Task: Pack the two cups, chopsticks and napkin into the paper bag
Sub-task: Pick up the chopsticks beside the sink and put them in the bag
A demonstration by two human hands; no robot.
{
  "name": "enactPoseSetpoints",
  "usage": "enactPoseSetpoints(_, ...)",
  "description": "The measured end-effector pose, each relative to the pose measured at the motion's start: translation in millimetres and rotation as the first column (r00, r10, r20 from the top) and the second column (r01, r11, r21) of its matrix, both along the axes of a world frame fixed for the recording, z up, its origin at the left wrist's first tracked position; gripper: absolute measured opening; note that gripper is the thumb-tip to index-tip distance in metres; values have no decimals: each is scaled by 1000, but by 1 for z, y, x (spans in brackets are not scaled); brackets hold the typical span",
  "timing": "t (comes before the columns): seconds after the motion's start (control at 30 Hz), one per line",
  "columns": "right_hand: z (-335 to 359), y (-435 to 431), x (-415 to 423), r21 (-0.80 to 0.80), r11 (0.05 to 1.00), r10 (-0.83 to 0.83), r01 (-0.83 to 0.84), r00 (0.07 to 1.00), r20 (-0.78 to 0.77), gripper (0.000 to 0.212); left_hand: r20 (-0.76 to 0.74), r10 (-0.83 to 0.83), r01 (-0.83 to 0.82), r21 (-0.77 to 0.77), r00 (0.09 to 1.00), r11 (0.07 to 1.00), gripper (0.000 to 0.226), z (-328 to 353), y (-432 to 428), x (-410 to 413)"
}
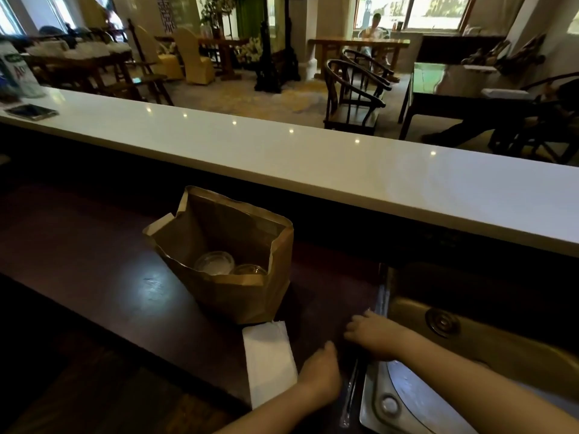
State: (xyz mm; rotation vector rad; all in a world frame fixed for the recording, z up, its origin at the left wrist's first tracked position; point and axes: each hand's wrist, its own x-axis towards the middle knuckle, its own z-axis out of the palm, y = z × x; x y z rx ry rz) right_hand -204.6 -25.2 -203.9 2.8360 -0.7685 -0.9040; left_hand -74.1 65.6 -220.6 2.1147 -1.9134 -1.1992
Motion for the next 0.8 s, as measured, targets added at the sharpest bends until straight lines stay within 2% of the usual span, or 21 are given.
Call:
enactPoseSetpoints(0.2,-9,1,10,8,993,120,-120,992,-45,34,-13,32,-32,16,999,999,31,-6,12,-15)
enactPoseSetpoints(0.37,0,-9,17,-25,997,68,-66,995,69,34,7,104,-104,-33,995,994,32,-7,3,-14)
enactPoseSetpoints(0.47,1,-7,16,0,999,54,-54,999,3,37,8,101,-100,-69,995,993,41,-10,3,-12)
enactPoseSetpoints(0.57,6,-2,10,54,998,27,-25,998,-52,50,81,44,-37,-83,996,996,52,-14,7,-22)
enactPoseSetpoints(0.7,6,2,5,70,998,18,-5,984,-175,55,129,11,-4,-56,992,998,46,-18,9,-37)
enactPoseSetpoints(0.8,9,0,2,93,996,8,10,981,-194,58,120,21,-15,-48,993,999,41,-20,10,-43)
